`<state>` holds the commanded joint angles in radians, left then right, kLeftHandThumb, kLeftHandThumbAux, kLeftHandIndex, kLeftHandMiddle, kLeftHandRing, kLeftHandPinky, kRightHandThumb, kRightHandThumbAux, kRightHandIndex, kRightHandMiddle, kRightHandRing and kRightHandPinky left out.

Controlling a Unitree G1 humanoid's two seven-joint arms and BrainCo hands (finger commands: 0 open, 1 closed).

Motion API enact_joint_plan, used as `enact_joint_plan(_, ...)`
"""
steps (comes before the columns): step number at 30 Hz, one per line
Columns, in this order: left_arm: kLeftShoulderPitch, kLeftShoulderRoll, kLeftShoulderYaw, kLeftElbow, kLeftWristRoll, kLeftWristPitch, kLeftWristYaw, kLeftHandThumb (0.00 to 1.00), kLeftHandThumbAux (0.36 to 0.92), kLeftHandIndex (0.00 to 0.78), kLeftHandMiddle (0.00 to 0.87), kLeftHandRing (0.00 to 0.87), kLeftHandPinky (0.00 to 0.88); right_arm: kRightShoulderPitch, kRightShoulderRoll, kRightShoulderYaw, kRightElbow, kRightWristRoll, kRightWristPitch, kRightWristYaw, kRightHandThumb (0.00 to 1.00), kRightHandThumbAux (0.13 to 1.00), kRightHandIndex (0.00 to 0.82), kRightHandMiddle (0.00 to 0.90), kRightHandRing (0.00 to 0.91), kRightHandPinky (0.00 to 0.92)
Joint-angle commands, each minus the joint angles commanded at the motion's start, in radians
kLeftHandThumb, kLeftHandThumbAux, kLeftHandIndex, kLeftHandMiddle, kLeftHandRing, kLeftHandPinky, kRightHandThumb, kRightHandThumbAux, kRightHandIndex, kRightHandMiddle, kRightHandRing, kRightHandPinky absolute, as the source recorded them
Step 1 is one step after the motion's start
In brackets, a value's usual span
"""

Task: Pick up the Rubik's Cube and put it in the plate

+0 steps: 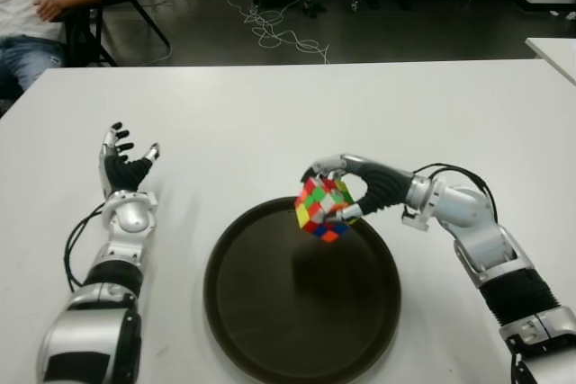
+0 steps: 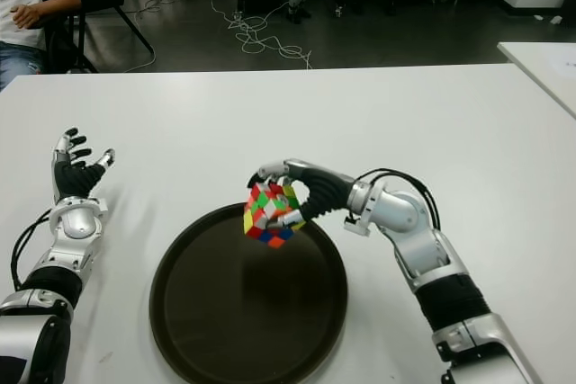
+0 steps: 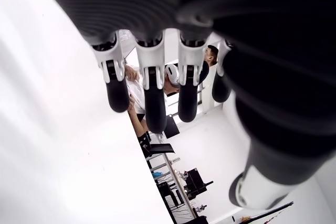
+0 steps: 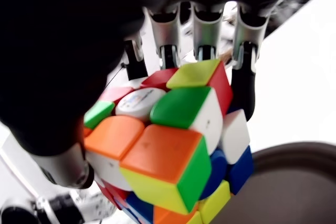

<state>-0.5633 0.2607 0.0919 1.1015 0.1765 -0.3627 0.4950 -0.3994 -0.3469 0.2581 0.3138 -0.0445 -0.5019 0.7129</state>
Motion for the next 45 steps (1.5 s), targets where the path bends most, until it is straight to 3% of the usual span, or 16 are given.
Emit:
enact_joint_plan(11, 0.001, -0.004, 0.009, -0.002, -0.013, -0.008, -0.011, 0.084, 0.769, 0.123, 0.205, 0.227, 0.281, 0.011, 0.003, -0.006, -0.01, -0.016, -0.01, -0.025, 0.689, 0.722, 0.439, 0.842, 0.847, 0.848)
enact_joint_plan(18, 0.001, -0.005, 0.013, -0.002, -0.019, -0.004, -0.016, 0.076, 0.777, 0.121, 0.24, 0.29, 0.364, 0.006, -0.001, 0.002, -0.005, -0.006, -0.007, -0.007, 0.687, 0.723, 0.438, 0.844, 0.847, 0.846)
enact_joint_plan(28, -0.002, -0.007, 0.014, 0.001, -0.017, -0.005, -0.009, 0.07, 0.787, 0.138, 0.255, 0.307, 0.37, 0.012, 0.004, 0.002, -0.023, 0.07, 0.079, 0.072, 0.688, 0.723, 0.438, 0.835, 0.836, 0.826)
enact_joint_plan(31, -0.002, -0.006, 0.014, 0.001, -0.016, -0.006, -0.009, 0.07, 0.788, 0.147, 0.312, 0.368, 0.441, 0.015, 0.004, 0.0, -0.029, 0.079, 0.089, 0.08, 0.686, 0.724, 0.438, 0.831, 0.833, 0.822)
enact_joint_plan(33, -0.001, -0.006, 0.014, 0.001, -0.016, -0.008, -0.01, 0.066, 0.785, 0.153, 0.381, 0.454, 0.514, 0.018, 0.005, 0.0, -0.033, 0.079, 0.087, 0.08, 0.686, 0.724, 0.438, 0.829, 0.831, 0.82)
enact_joint_plan(37, 0.0, -0.005, 0.013, 0.002, -0.015, -0.009, -0.011, 0.061, 0.782, 0.157, 0.434, 0.523, 0.568, 0.02, 0.006, -0.001, -0.036, 0.079, 0.085, 0.08, 0.686, 0.724, 0.438, 0.828, 0.828, 0.817)
enact_joint_plan(41, 0.0, -0.002, 0.01, 0.004, -0.012, -0.009, -0.014, 0.054, 0.788, 0.146, 0.562, 0.669, 0.714, 0.023, 0.011, -0.001, -0.03, 0.08, 0.072, 0.076, 0.687, 0.724, 0.438, 0.821, 0.822, 0.811)
enact_joint_plan(45, -0.002, 0.001, 0.009, 0.007, -0.011, -0.005, -0.017, 0.038, 0.799, 0.137, 0.64, 0.734, 0.767, 0.028, 0.024, -0.007, -0.02, 0.082, 0.042, 0.061, 0.688, 0.724, 0.439, 0.815, 0.818, 0.808)
